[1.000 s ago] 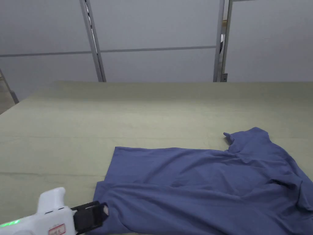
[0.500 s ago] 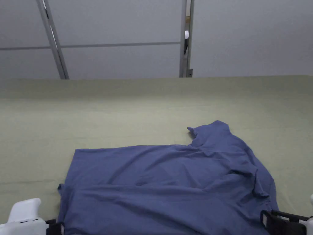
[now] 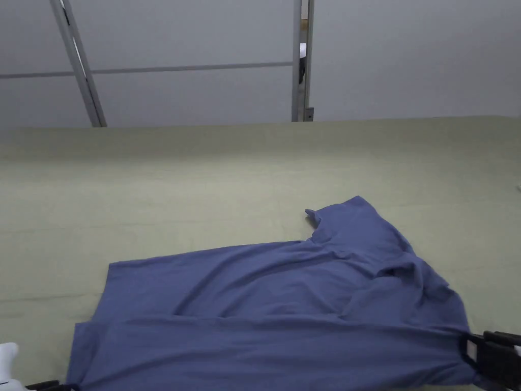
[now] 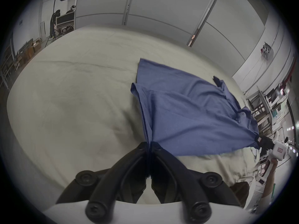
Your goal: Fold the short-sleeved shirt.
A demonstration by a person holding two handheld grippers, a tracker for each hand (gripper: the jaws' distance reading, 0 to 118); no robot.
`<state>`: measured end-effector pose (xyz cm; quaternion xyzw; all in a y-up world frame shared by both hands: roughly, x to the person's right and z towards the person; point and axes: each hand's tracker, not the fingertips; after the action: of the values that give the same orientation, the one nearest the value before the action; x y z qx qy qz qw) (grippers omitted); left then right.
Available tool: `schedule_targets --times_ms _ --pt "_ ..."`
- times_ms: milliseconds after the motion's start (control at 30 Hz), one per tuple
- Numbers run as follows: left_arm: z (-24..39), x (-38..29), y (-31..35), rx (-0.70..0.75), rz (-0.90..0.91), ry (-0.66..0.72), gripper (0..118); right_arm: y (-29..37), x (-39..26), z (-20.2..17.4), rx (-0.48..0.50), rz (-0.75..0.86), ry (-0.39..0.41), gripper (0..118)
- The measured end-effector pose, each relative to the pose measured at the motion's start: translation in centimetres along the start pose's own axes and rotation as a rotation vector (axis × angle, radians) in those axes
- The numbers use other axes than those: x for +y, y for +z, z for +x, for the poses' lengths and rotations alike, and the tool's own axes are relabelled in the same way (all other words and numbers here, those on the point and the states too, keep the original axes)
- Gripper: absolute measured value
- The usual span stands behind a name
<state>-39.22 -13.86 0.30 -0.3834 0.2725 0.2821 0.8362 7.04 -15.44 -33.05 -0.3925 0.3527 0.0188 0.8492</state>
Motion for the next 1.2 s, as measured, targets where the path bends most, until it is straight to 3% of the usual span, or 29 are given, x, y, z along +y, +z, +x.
schedule_targets --times_ms 133,233,300,367,400,433,500,533,667,733,767,800,833,900,967,1067,1100,1133,1200 --pt "-1.5 -3.2 2.7 0.035 -0.048 0.003 2 3.7 -2.0 0.6 -0.030 -0.036 0.014 4" --pt "-3.7 -5.8 0.2 0.035 -0.167 0.027 2 3.2 -4.5 1.2 -0.027 -0.165 -0.037 4" --pt "-3.8 -7.3 -1.8 0.081 -0.228 -0.015 2 1.1 -6.2 1.1 -0.057 -0.263 -0.009 4" --pt "-2.2 -7.6 -1.9 0.111 -0.219 -0.018 6 -0.9 -8.3 1.0 -0.073 -0.317 0.066 5" --pt "-1.8 -7.5 -1.6 0.144 -0.210 -0.022 22 -1.0 -8.8 0.7 -0.101 -0.288 0.119 20" --pt "-1.6 -7.2 -0.9 0.151 -0.184 -0.024 41 -0.9 -8.3 0.6 -0.148 -0.273 0.133 42" --pt "-1.0 -5.9 1.9 0.134 -0.064 -0.051 107 1.0 -7.3 0.2 -0.147 -0.149 0.123 107" --pt "-0.7 -5.1 3.3 0.119 0.024 -0.048 114 2.1 -6.3 -0.2 -0.148 -0.084 0.114 114" --pt "1.4 -1.1 8.5 -0.015 0.483 -0.090 113 7.1 0.6 -3.1 -0.089 0.337 0.072 114" --pt "3.5 0.6 9.9 -0.084 0.635 -0.136 110 8.6 3.8 -5.0 -0.042 0.532 0.057 111" --pt "4.5 1.0 10.2 -0.093 0.703 -0.159 100 9.1 4.6 -6.0 0.006 0.609 0.073 102" --pt "5.2 0.7 10.3 -0.107 0.789 -0.191 47 9.1 5.4 -6.5 0.020 0.674 0.086 45" --pt "5.6 0.3 10.4 -0.133 0.883 -0.209 0 8.9 5.9 -6.8 0.010 0.735 0.105 2" --pt "7.2 0.3 10.1 -0.091 0.985 -0.217 0 8.2 6.4 -8.2 -0.099 0.838 0.100 2" --pt "7.3 2.5 9.1 -0.126 0.863 -0.218 0 6.8 7.5 -8.2 -0.002 0.758 0.114 2" --pt "5.5 7.6 3.8 -0.129 0.693 -0.147 0 5.0 8.1 -8.5 0.017 0.719 0.093 2" --pt "4.2 9.1 1.7 -0.126 0.620 -0.107 5 4.2 8.1 -8.6 0.016 0.709 0.095 2" --pt "2.9 10.3 -0.3 -0.127 0.546 -0.089 26 3.7 8.1 -8.5 0.014 0.700 0.095 2" --pt "1.0 13.0 -5.3 -0.099 0.344 -0.058 116 2.8 8.1 -8.2 0.013 0.670 0.093 2"
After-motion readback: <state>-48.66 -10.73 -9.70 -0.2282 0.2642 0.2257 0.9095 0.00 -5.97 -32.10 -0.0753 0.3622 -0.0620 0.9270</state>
